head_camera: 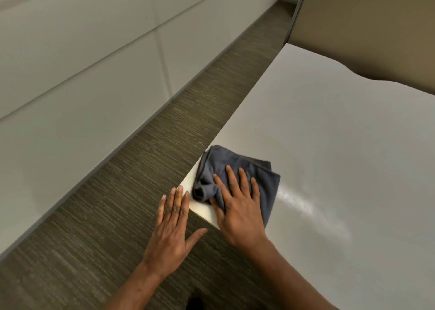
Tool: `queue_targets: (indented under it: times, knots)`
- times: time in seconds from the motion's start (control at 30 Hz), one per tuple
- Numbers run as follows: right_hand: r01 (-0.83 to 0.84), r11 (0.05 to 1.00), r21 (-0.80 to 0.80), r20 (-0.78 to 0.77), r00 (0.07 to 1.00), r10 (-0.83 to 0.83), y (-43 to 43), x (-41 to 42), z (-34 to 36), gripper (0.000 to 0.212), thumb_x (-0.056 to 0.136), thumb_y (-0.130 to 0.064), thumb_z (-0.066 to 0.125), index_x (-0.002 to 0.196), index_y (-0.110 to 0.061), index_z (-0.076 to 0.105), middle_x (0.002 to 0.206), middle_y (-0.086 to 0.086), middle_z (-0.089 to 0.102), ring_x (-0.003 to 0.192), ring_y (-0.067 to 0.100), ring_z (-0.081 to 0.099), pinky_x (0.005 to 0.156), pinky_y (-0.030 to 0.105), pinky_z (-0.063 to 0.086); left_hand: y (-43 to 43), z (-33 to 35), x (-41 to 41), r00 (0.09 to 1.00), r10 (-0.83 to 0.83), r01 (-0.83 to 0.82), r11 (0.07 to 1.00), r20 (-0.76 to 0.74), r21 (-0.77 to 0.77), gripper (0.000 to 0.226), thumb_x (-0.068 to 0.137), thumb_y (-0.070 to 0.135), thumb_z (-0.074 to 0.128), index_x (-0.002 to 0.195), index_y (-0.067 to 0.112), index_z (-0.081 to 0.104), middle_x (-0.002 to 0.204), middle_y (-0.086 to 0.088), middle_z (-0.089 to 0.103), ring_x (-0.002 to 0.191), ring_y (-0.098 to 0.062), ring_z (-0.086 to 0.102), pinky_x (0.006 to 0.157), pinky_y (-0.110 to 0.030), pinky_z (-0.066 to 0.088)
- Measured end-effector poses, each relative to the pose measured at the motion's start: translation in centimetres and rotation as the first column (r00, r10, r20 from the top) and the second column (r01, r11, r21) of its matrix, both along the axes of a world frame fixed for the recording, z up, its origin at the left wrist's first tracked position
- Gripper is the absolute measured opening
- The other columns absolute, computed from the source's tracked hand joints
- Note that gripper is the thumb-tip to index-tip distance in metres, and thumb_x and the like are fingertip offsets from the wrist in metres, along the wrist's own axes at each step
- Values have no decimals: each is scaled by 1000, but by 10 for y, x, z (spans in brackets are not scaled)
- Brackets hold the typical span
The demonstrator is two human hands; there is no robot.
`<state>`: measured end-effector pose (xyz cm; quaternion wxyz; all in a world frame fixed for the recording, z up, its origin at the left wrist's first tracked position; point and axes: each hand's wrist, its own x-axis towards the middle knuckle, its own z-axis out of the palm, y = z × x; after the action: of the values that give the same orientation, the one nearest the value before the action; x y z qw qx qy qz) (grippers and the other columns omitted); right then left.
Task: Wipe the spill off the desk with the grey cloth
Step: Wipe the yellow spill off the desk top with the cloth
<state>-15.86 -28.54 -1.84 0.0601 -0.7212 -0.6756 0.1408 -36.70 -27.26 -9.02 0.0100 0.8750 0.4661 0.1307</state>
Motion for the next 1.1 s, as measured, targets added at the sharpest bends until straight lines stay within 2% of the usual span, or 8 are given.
queue_targets:
  times: [0.07,0.13,0.27,0.37,0.47,0.77,0.9,1.1]
  knots:
    - [59,998,-17,11,998,-59,-24,15,0,65,96,-66,7,157,-48,-8,167,-11,-22,151,16,-32,122,45,-22,0,1,0,1000,3,-3,1000,-8,-7,101,100,74,33,163,-1,8,173,-22,5,161,-36,10,126,-56,18]
    - [155,988,-13,36,987,-155,-37,34,1,68,94,-67,4,157,-48,-5,168,-10,-18,153,16,-29,123,45,-20,-1,2,1,1000,5,-6,1000,-11,-16,100,101,73,31,163,0,6,173,-22,5,160,-37,11,125,-57,20]
    - [396,918,23,51,917,-396,-33,76,1,68,97,-65,10,160,-41,12,171,-2,2,158,26,-8,126,50,-6,-1,5,1,1000,-5,5,1000,-26,-2,99,101,72,30,163,-2,8,173,-23,6,160,-37,12,124,-57,21]
    - [497,868,21,29,867,-497,0,95,-2,64,102,-64,18,160,-39,12,172,1,1,157,27,-10,125,53,-8,-1,6,1,1000,-2,2,1000,-23,0,98,102,72,30,163,-3,10,172,-23,7,160,-37,13,125,-57,21]
    - [529,848,23,-7,849,-529,39,97,-2,65,102,-63,19,161,-37,11,172,4,-2,157,30,-12,124,54,-12,-1,5,0,1000,-5,5,1000,-12,0,99,101,72,31,163,-2,9,173,-22,6,160,-37,12,124,-57,21]
    - [392,920,1,-11,920,-392,105,68,7,65,104,-61,21,162,-36,8,172,5,-5,156,33,-14,123,57,-13,0,0,-1,1000,-9,9,1000,-12,6,100,101,73,34,163,-2,9,173,-22,6,160,-37,13,124,-58,24]
    - [258,966,14,-26,966,-258,117,43,8,64,103,-62,20,161,-38,7,172,5,-4,156,33,-16,123,57,-15,1,2,-2,1000,-12,12,1000,-15,-5,102,100,74,36,163,-1,8,173,-21,5,161,-36,12,124,-57,24]
    - [27,998,65,-8,1000,-27,89,-17,2,61,103,-61,22,160,-40,15,172,4,1,156,35,-12,123,58,-13,-3,8,3,998,19,-16,998,65,-54,106,98,76,34,163,-1,2,174,-19,0,161,-33,6,128,-50,13]
